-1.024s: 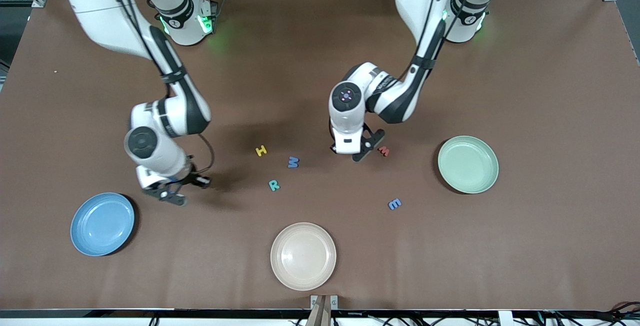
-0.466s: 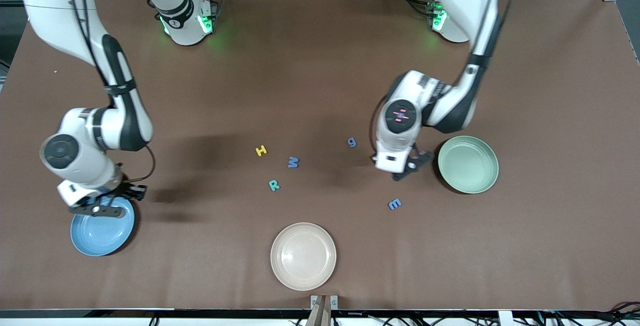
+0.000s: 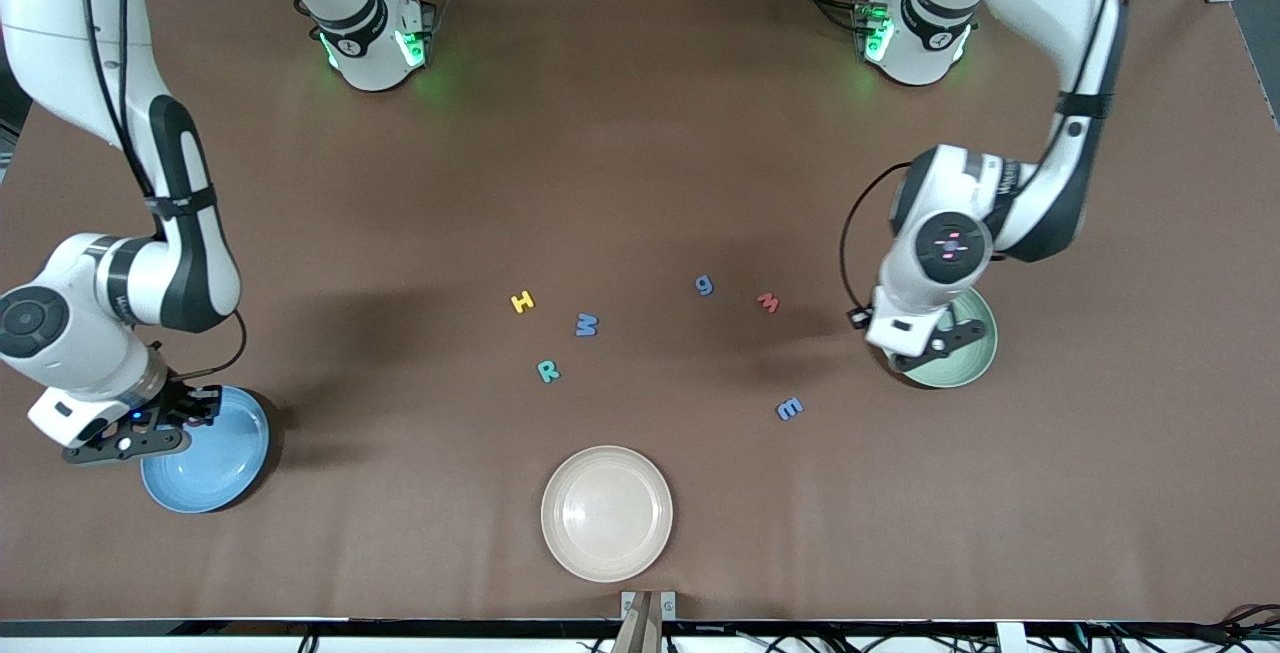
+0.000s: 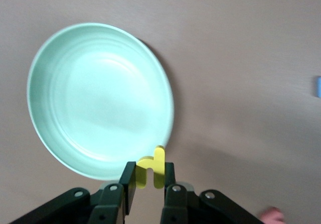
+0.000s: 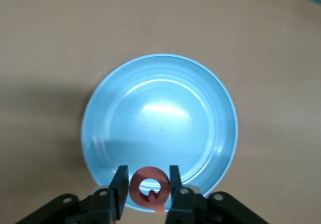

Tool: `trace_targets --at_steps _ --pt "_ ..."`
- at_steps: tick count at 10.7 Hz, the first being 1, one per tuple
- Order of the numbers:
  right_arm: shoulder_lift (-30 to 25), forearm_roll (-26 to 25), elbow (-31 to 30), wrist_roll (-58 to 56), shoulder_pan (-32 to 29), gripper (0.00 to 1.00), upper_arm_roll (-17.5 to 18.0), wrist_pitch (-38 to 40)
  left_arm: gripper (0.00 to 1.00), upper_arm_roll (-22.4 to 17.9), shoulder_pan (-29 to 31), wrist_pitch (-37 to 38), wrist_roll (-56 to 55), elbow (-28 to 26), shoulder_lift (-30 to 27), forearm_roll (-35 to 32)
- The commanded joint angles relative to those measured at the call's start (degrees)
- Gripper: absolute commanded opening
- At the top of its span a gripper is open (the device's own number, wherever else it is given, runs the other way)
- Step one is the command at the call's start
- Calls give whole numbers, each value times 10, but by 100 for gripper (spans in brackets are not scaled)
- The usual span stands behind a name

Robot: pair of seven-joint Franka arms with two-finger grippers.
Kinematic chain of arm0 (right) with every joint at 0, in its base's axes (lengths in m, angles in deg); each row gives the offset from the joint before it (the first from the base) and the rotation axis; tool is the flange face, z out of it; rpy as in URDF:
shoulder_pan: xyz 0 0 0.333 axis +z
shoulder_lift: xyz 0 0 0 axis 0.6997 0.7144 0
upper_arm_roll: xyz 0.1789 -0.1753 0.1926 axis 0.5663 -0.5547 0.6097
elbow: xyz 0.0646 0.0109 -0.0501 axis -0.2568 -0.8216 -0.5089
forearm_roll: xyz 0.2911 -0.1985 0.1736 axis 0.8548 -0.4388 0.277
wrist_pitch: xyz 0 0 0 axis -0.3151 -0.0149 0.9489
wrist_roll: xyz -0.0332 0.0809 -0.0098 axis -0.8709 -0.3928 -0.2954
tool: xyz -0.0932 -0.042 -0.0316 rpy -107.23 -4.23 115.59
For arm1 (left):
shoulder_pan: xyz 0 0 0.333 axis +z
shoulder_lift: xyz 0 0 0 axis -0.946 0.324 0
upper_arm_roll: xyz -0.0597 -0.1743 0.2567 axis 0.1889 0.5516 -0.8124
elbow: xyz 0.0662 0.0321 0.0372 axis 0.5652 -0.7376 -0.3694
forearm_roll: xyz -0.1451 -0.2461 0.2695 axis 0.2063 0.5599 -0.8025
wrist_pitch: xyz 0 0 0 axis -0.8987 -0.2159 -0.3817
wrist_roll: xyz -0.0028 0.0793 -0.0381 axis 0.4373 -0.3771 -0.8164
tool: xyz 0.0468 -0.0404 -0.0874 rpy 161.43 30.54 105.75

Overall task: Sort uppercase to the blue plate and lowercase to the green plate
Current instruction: 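Carry the h to the green plate while the right gripper carries Q, then open both grippers over the plates and lift away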

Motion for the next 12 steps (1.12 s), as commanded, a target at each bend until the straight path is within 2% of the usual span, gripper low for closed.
trace_targets --at_steps 1,3,5,7,8,9,11,12 --pt "21 -4 25 -17 -9 100 7 -4 0 10 59 -120 63 -107 -33 -40" --pt "18 -1 25 -9 1 100 7 -2 0 11 95 -188 120 -134 -20 -42" --pt "11 4 24 -3 3 100 13 13 0 11 105 -200 129 -133 -12 -42" --pt "-7 5 23 9 14 100 14 62 2 11 105 -213 129 -131 0 -41" --pt "-24 6 19 11 16 100 14 91 9 11 105 -215 129 -129 4 -39" --pt "-42 27 20 11 15 100 14 128 22 11 105 -215 129 -127 8 -38" --pt "-90 108 5 10 15 100 13 205 44 11 105 -216 129 -126 8 -37" --pt "-125 112 -9 9 14 100 12 225 48 11 104 -215 129 -126 8 -37"
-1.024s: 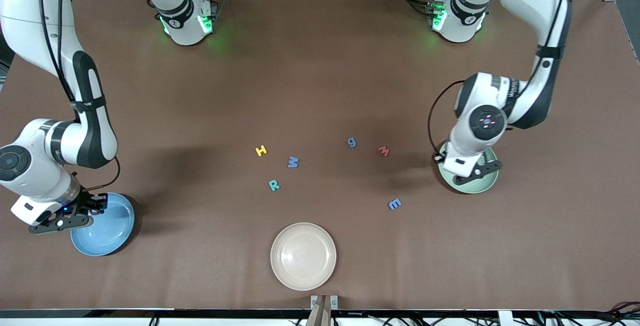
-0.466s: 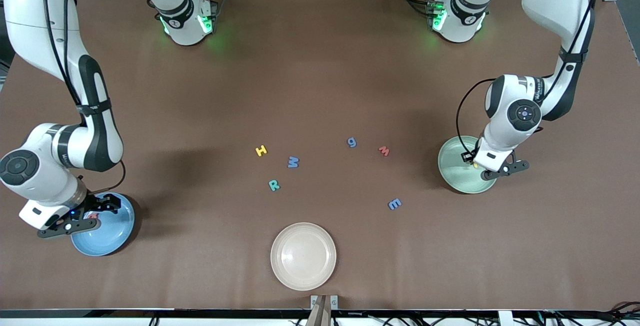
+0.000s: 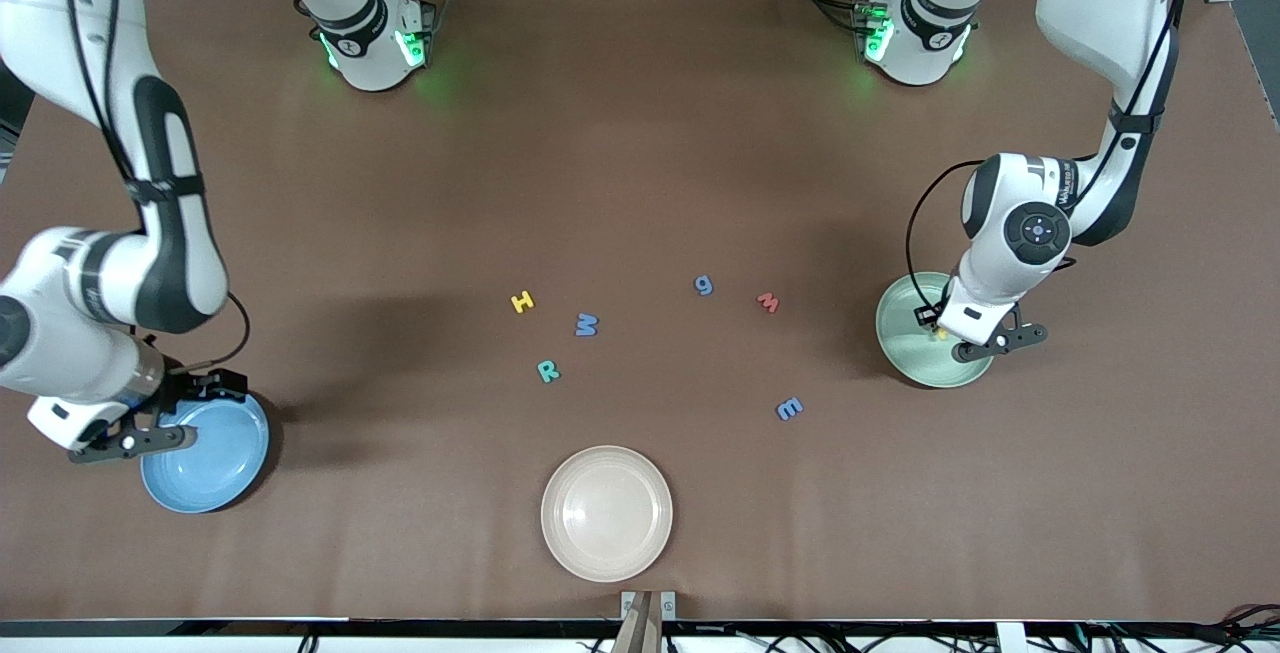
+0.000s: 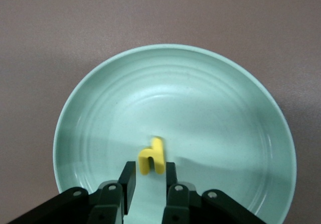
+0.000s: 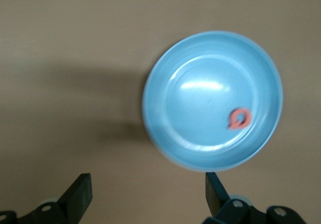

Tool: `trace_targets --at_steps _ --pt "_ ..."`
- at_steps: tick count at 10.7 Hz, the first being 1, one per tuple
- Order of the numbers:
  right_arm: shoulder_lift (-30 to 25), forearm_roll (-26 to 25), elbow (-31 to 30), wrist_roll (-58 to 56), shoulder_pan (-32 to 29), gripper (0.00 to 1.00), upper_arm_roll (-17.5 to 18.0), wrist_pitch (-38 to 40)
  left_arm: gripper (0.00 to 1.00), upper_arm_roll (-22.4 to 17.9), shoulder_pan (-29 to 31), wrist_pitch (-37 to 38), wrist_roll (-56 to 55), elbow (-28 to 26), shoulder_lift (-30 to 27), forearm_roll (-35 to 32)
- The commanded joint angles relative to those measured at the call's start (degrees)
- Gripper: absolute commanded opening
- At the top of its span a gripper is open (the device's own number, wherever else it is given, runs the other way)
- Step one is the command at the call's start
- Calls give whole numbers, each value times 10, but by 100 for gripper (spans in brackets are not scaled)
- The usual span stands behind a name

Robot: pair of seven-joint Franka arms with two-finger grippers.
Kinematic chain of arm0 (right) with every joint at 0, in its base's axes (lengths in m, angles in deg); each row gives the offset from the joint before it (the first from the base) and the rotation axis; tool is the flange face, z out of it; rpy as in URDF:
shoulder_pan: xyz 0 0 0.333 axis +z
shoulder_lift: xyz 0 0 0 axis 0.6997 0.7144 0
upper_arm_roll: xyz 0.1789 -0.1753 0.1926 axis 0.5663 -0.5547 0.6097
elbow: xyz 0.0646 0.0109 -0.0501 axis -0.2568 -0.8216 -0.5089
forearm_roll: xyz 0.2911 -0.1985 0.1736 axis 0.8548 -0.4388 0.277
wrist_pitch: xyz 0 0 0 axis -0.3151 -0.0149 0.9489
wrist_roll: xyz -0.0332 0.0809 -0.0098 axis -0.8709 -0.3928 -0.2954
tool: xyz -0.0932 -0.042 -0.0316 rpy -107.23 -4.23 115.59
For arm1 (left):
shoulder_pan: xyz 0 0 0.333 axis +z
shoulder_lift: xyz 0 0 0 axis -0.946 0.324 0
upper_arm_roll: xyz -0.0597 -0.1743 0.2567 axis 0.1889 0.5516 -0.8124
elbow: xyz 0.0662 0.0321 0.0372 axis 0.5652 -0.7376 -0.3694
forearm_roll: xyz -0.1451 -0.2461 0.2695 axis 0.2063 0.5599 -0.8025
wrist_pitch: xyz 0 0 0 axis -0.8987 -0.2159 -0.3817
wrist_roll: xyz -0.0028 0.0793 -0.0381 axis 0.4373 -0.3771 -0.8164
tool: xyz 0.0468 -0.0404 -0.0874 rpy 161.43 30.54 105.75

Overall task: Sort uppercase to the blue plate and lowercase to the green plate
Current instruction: 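Open both grippers over the plates and lift away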

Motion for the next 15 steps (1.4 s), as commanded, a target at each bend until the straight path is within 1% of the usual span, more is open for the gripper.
trace_targets --at_steps 1,2,3,4,5,6,7,8,10,12,14,15 --pt "-91 25 -53 2 -11 100 2 31 49 2 2 -7 -2 2 1 -10" --pt "-111 25 -59 4 -15 100 0 37 52 2 -1 -7 -1 2 -2 -9" --pt "-139 25 -57 4 -16 100 -5 60 53 3 -5 -2 -6 5 -11 -9" --pt "-173 19 -58 13 -16 100 -10 77 56 5 -7 19 -10 7 -29 -9" --pt "-186 13 -53 34 -16 100 -10 105 58 22 -6 44 -19 12 -42 0" --pt "-180 13 -46 55 -12 100 -8 122 59 40 -7 67 -51 16 -52 5" --pt "-176 17 -43 56 -9 100 -5 124 58 67 -7 86 -80 17 -65 6" --pt "-166 11 -48 58 11 100 -4 124 58 99 -6 104 -136 20 -72 7" --pt "-161 3 -44 64 22 100 -6 123 58 156 -5 123 -213 23 -88 8" --pt "-138 4 -49 66 20 100 -5 107 57 193 -7 128 -302 32 -85 8" --pt "-146 4 -102 69 26 100 -5 67 56 222 -7 128 -371 44 -77 20" --pt "-157 4 -130 69 23 100 -5 55 56 230 -9 127 -382 50 -71 41"
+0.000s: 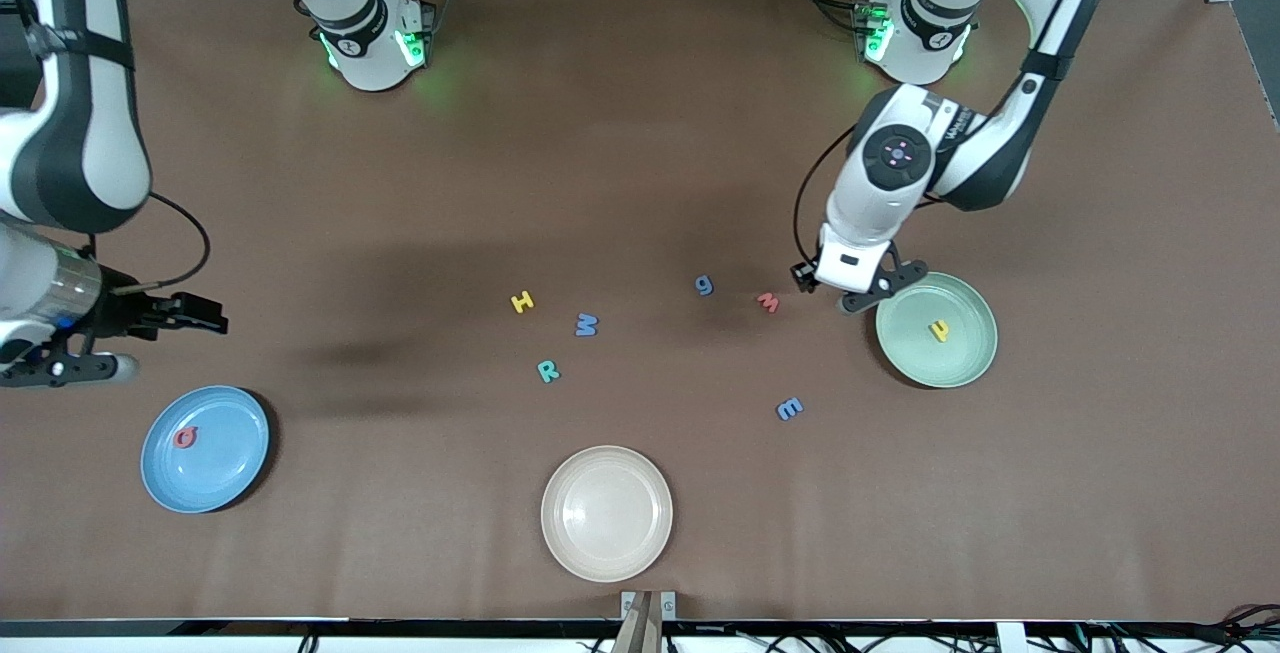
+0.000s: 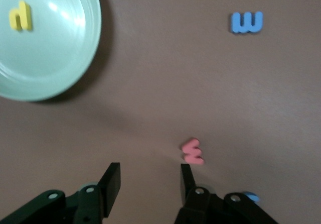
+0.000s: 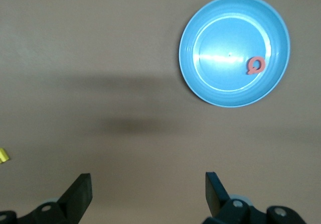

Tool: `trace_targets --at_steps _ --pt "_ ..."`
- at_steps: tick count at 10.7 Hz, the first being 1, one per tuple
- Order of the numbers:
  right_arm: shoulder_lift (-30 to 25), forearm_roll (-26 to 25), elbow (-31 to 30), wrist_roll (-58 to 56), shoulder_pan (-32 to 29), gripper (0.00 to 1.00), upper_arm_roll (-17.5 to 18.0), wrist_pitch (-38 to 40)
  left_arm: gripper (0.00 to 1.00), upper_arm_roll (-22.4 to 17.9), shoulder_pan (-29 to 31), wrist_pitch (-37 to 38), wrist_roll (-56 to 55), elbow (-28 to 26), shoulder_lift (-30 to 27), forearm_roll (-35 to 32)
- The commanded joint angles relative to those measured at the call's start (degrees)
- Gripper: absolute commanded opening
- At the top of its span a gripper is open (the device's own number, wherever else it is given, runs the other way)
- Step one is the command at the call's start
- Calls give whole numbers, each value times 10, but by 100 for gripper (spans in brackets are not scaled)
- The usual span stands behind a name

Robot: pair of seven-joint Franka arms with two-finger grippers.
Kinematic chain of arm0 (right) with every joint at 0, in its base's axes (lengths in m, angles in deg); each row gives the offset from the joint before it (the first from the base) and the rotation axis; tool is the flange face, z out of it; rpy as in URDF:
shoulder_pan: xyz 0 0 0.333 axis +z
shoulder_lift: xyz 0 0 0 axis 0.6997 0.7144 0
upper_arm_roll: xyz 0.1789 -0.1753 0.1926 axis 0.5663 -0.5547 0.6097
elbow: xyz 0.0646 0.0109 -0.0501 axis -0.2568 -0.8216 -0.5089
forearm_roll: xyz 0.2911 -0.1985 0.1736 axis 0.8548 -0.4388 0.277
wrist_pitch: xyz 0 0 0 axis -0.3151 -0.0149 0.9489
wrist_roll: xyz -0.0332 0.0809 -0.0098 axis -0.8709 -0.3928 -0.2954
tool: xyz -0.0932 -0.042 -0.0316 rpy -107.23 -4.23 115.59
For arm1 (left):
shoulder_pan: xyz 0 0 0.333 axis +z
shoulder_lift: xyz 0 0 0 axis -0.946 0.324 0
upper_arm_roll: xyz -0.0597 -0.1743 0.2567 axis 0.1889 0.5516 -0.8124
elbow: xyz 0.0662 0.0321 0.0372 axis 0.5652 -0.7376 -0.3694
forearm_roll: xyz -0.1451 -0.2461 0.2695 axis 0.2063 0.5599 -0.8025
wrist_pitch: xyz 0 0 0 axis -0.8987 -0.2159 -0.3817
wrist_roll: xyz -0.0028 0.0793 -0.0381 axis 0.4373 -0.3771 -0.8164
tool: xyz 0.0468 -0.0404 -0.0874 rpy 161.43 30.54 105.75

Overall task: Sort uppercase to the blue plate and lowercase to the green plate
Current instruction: 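Reach and grasp the blue d with the left gripper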

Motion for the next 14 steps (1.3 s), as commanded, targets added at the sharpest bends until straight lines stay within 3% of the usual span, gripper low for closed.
trace_targets --at_steps 1,6,11,14 --pt "-39 -5 -80 8 -3 100 2 -39 56 17 1 12 -24 24 11 46" --pt "-128 -6 -197 7 1 100 2 -47 54 19 -52 -9 -26 74 68 44" --pt "-114 -6 -206 10 37 100 3 -59 54 18 -76 -16 -24 138 137 28" --pt "-116 -11 -208 9 37 100 2 -72 54 11 -103 -37 -29 146 167 24"
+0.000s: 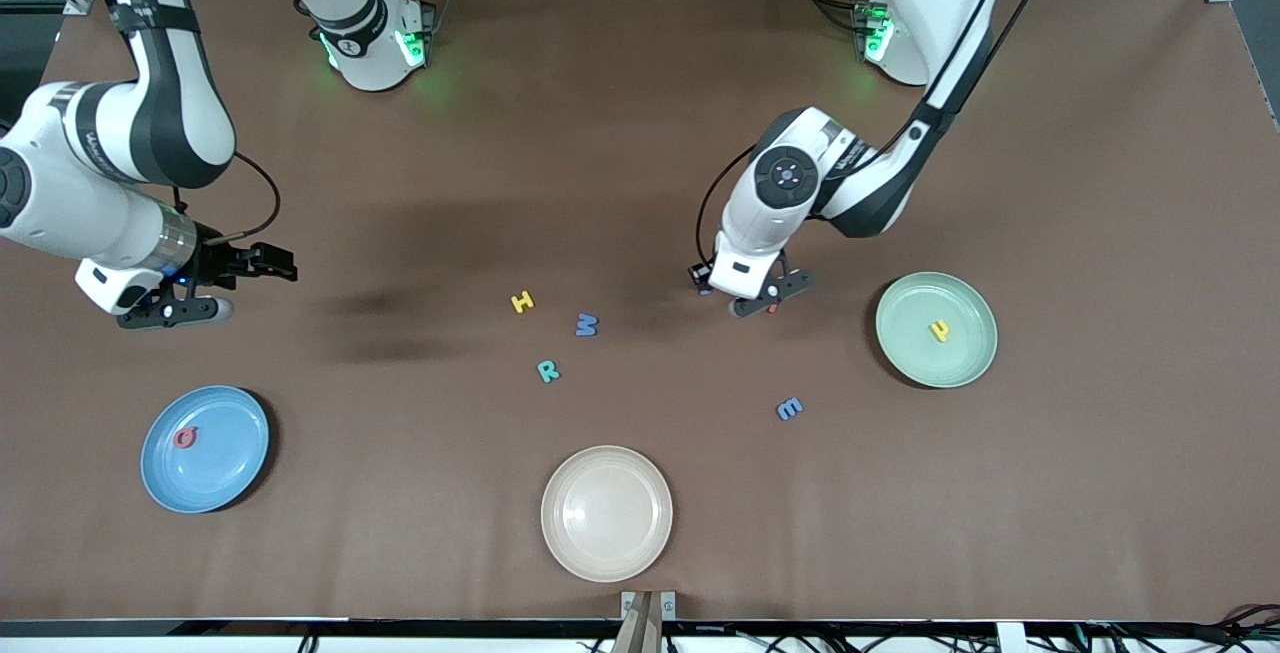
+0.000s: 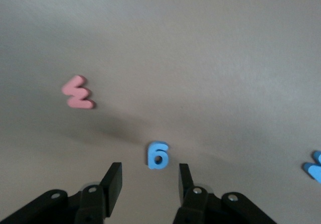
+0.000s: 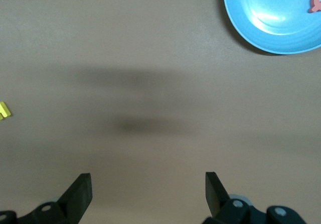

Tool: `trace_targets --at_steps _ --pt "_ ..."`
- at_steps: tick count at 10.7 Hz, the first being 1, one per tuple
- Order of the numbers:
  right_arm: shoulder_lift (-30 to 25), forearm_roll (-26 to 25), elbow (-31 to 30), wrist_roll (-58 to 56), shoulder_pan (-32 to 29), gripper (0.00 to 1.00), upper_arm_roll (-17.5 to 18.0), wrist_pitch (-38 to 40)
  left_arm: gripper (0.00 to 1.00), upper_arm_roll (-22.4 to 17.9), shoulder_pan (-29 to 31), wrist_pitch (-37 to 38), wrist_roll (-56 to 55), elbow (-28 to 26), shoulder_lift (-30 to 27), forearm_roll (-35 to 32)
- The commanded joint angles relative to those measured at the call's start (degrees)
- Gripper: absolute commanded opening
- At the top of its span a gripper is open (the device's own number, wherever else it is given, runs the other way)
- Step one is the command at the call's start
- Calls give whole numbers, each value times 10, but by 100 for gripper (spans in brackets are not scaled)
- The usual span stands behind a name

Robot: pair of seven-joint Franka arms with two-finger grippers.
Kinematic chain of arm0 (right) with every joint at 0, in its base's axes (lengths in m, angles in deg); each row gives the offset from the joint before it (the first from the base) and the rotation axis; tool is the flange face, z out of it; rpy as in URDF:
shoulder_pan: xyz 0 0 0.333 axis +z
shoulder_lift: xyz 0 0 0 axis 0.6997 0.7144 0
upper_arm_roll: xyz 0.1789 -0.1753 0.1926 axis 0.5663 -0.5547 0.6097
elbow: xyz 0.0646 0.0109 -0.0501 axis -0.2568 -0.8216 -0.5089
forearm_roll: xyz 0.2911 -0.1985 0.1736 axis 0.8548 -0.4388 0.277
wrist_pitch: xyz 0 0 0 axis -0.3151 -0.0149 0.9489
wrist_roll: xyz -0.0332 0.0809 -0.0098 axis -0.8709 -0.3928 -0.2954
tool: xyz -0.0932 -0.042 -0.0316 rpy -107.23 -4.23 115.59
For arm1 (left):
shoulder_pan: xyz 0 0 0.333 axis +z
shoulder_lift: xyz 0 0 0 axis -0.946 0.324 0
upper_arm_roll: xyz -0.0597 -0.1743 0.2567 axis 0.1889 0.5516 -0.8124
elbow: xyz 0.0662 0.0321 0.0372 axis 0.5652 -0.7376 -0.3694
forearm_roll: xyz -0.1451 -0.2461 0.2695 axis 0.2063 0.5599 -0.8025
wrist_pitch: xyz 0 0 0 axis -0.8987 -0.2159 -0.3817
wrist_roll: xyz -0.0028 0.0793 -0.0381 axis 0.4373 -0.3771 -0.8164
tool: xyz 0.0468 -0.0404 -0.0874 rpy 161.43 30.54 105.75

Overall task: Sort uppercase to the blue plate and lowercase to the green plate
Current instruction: 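Reach and grasp the blue d with the left gripper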

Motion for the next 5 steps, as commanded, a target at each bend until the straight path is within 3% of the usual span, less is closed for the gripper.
trace_targets --at_steps 1,3,5 --pt "-13 -14 -5 6 -1 100 1 -4 54 -6 -23 -8 -23 18 32 -49" --pt "-12 -21 -5 7 -4 100 1 -5 54 -5 -33 -8 -89 41 60 -118" --pt "-7 -21 -5 7 -6 100 1 -7 54 -5 -36 -8 -97 41 69 -133"
